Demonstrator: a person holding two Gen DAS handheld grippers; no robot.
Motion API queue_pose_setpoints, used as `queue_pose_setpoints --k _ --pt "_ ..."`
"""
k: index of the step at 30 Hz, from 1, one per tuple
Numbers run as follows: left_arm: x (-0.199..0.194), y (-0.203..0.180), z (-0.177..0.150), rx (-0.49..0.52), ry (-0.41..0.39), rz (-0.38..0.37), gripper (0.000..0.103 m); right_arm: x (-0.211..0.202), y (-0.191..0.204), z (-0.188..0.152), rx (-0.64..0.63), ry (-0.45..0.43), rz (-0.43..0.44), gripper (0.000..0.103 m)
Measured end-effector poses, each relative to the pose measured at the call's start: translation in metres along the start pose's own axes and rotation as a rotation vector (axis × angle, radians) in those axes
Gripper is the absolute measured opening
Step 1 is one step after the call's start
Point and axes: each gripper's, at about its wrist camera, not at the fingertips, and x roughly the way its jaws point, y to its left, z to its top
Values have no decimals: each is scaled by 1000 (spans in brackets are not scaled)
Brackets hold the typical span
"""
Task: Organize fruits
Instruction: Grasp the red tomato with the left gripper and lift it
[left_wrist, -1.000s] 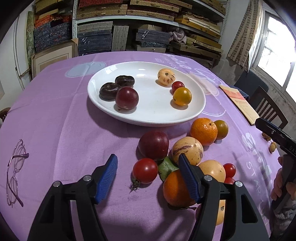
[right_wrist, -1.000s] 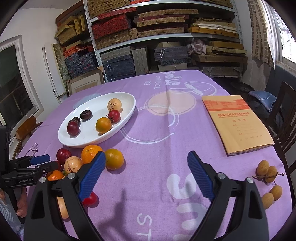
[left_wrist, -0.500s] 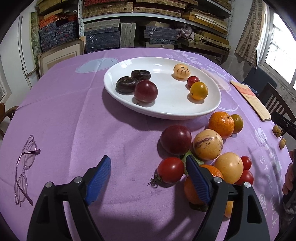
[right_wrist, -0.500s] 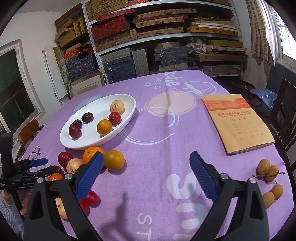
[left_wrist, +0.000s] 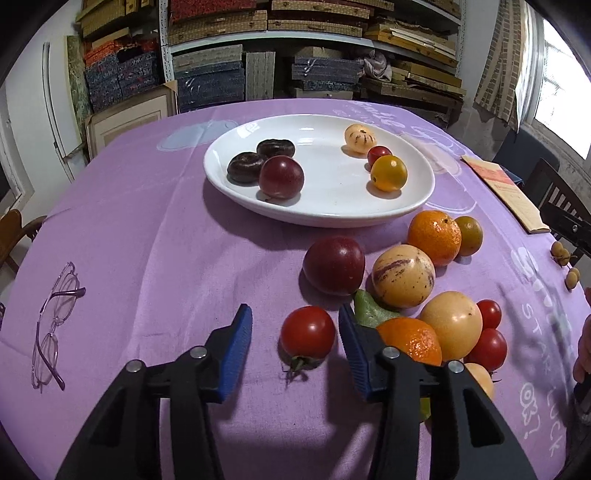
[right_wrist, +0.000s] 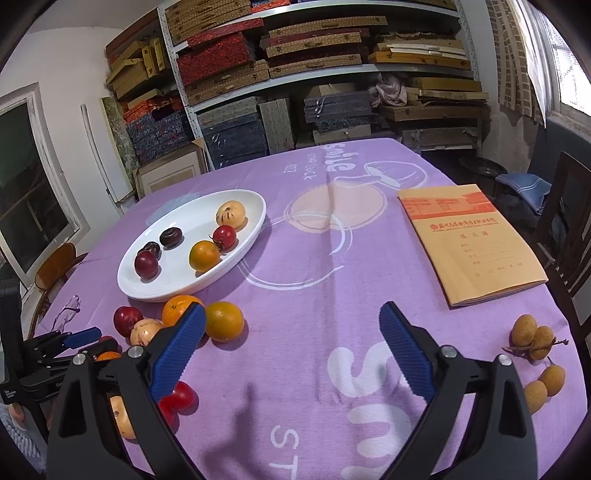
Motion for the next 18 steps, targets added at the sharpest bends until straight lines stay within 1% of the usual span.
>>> queue_pose_setpoints --k 2,4,5,9,13,14,16,18 --pt "2 5 0 -42 31 -49 47 1 -2 0 5 3 1 94" --pt "7 7 -1 -53 60 -86 46 1 -3 -1 7 7 4 94" --pt "7 7 -2 -51 60 -90 46 1 -3 -1 6 7 4 94" --pt "9 3 -2 -21 39 -65 46 0 -3 -1 7 2 5 94" --pt "11 5 0 -28 37 -68 46 -1 -1 -2 3 5 4 94" --pt "11 5 1 -30 35 -68 45 -2 -1 -2 2 4 3 94" --pt "12 5 3 -20 34 -65 29 -1 -1 -2 5 7 5 94" --pt "13 6 3 -24 36 -74 30 -1 -1 -2 6 8 5 94"
